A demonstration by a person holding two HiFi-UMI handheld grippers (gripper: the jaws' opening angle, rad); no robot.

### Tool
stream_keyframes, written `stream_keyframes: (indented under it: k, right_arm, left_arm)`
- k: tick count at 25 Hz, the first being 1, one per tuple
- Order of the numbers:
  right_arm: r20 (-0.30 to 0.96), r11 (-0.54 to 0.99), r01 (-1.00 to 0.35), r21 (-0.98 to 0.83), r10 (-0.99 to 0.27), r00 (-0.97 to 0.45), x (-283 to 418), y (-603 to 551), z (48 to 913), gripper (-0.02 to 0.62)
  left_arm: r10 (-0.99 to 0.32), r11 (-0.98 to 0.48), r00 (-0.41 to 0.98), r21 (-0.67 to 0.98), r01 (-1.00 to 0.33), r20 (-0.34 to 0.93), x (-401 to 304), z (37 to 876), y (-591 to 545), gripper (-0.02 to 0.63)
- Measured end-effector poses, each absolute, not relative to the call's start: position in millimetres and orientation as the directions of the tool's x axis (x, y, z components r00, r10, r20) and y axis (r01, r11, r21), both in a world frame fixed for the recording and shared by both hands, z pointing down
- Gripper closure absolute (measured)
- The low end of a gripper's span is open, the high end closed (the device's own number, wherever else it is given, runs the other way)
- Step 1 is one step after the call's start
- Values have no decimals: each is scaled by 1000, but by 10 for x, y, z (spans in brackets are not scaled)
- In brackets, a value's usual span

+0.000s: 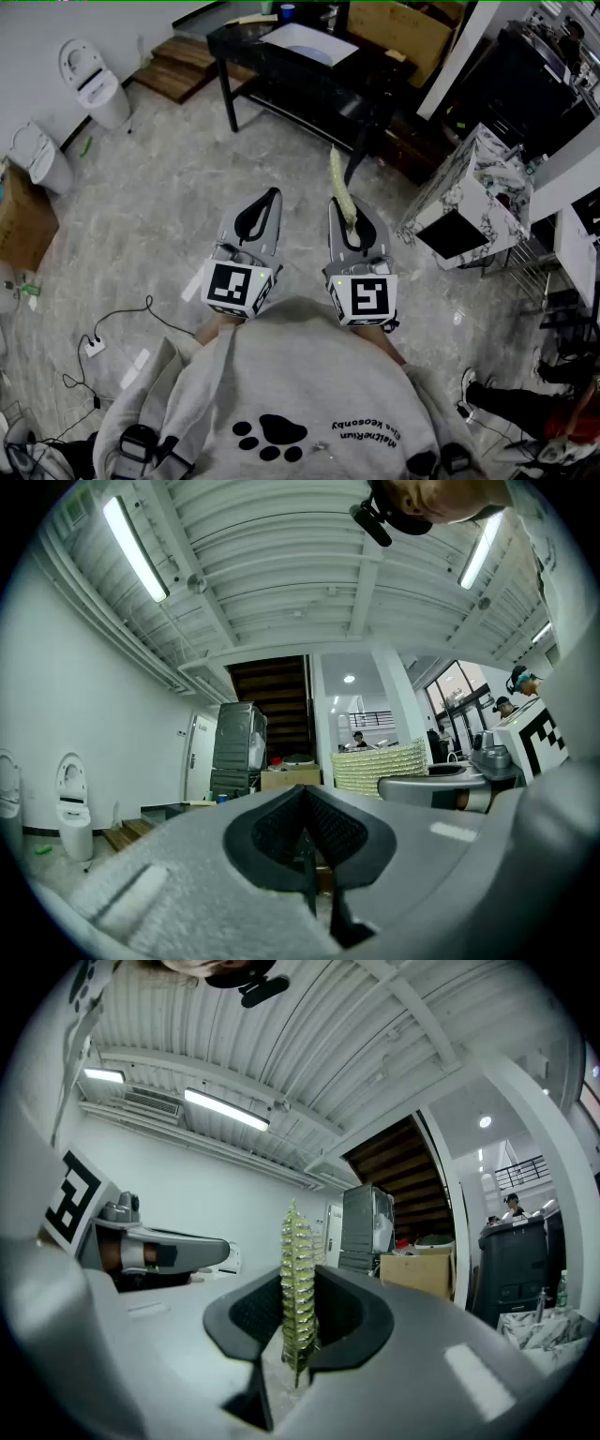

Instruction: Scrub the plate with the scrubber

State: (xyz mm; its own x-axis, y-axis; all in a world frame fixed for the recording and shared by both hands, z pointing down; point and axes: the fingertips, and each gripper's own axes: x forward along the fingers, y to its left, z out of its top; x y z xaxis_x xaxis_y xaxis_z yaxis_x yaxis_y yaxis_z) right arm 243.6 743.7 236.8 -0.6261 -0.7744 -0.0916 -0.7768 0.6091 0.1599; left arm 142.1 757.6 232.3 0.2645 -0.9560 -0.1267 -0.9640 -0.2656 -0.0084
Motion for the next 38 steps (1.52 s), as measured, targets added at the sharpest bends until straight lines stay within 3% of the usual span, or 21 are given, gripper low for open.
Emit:
stream_keyframes:
  k: [23, 38]
  right_arm:
    - [-81, 659, -744, 112, -740, -668, 2547, 6793, 2534, 523]
    - [-80, 625, -771, 120, -768, -635, 2131, 5411, 2630, 522]
  left_arm:
    - [-969, -226, 226, -7, -974, -104, 1521, 2476, 6956, 607]
    - [-957, -274, 270, 21, -962, -110, 1044, 2582, 5447, 606]
